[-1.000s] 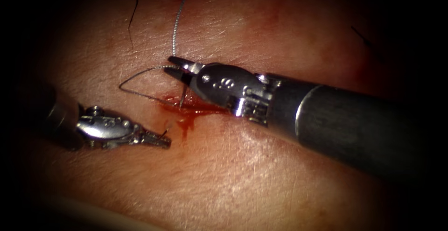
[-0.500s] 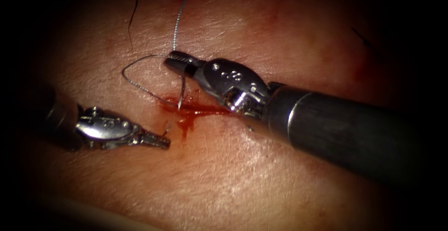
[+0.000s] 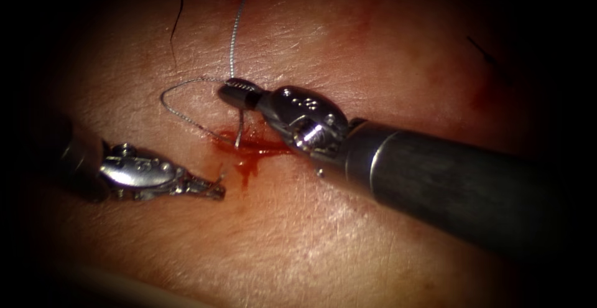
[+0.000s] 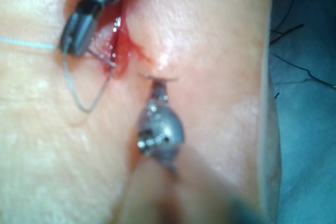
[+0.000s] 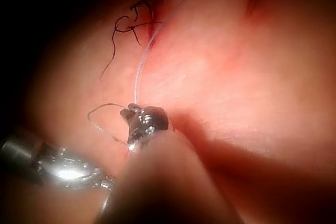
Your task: Wound Closure
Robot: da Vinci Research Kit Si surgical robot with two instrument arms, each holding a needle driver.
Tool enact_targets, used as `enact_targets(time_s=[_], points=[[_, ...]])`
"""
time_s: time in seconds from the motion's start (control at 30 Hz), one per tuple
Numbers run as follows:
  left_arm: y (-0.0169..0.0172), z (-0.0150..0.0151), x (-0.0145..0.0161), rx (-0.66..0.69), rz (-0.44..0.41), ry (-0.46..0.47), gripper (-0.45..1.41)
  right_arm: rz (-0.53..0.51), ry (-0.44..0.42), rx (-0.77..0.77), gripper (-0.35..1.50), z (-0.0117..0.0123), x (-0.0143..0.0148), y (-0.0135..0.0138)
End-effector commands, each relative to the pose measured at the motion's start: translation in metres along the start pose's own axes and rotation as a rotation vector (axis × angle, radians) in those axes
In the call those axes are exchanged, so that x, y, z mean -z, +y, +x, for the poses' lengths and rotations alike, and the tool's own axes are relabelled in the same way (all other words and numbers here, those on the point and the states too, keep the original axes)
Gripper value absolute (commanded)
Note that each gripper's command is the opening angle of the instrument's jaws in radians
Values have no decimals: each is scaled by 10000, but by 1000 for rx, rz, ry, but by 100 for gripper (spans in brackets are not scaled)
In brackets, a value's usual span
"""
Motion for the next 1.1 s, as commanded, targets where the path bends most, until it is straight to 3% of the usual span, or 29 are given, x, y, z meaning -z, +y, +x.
enact_targets(time_s=[0.03, 0.33, 0.5, 0.57, 0.6, 0.63, 0.67, 0.9, 0.97, 1.03, 1.1], points=[[5, -10, -6, 4, -2, -3, -45, 14, -22, -14, -35, -5, -11, -5], [5, -10, -6, 4, -2, -3, -45, 52, -129, -79, -35, -23, -18, -12], [5, -10, -5, 4, -3, -3, -45, 90, -150, -95, -35, -25, -18, -13], [5, -9, -4, 4, -5, -3, -43, 91, -118, -95, -35, -22, -17, -11], [5, -9, -3, 10, -3, -2, -42, 72, -96, -41, 0, -19, -16, -9], [7, -7, 1, 0, 1, -1, -40, 17, -66, 14, 86, -11, -11, -3], [9, -4, 5, -14, 6, 0, -35, -8, -58, 37, 103, -4, -2, 4], [23, 9, 13, -181, 27, 44, 4, -88, -38, 141, 135, 17, 57, 39], [27, 14, 13, -255, 53, 84, 39, -112, -38, 183, 145, 27, 80, 43], [28, 16, 13, -285, 66, 106, 54, -115, -39, 205, 146, 33, 93, 41], [30, 19, 12, -320, 74, 128, 57, -113, -17, 229, 148, 40, 109, 35]])
